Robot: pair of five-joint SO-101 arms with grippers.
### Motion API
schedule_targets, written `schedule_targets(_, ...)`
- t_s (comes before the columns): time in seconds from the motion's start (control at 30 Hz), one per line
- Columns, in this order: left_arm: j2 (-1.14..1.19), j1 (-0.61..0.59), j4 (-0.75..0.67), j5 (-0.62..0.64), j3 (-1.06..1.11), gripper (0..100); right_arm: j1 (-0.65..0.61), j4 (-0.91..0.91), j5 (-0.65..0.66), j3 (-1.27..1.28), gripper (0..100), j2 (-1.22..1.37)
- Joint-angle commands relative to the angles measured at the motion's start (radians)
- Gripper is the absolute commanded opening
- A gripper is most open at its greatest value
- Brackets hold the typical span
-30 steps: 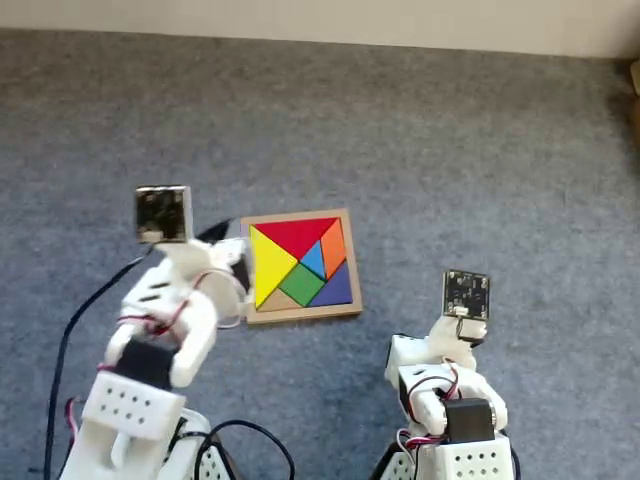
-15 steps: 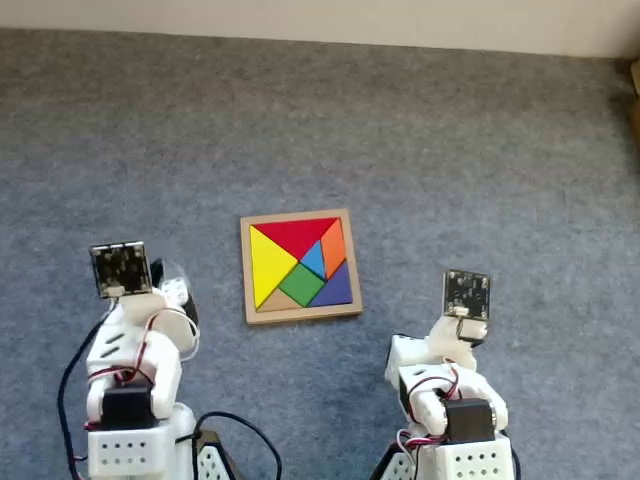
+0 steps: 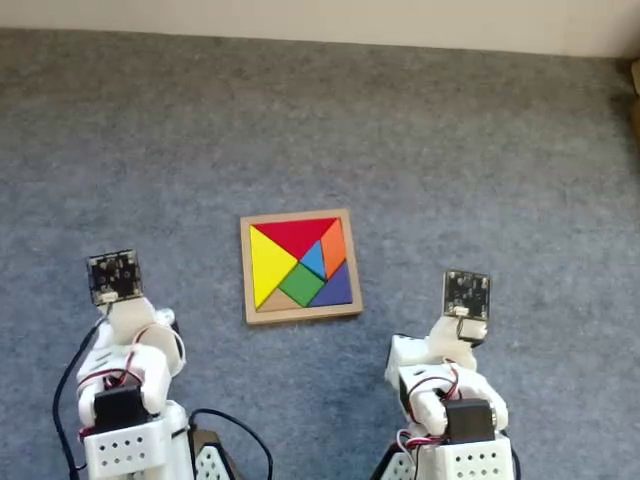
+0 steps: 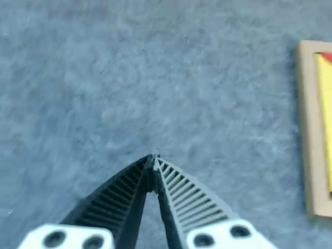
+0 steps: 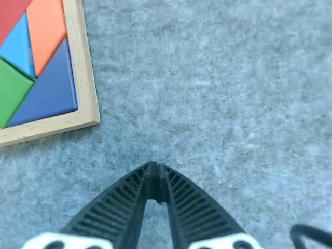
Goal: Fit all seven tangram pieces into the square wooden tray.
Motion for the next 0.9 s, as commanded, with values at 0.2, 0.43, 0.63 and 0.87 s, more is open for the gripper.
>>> schedule_targets(0.2, -0.03, -0.065, 0.206, -0.009, 0.021, 1, 0.008, 0.008, 0.012, 0.113, 0.5, -0.013)
schedule_targets(0.43, -0.03, -0.065, 0.212, -0.009, 0.021, 1, 0.008, 0.008, 0.012, 0.113, 0.5, -0.013)
schedule_targets(0.63, -0.03, -0.064, 0.212, -0.009, 0.021, 1, 0.008, 0.008, 0.012, 0.113, 0.5, -0.013)
schedule_targets(0.87, -0.03, -0.064, 0.213, -0.009, 0.021, 1, 0.008, 0.008, 0.012, 0.113, 0.5, -0.013)
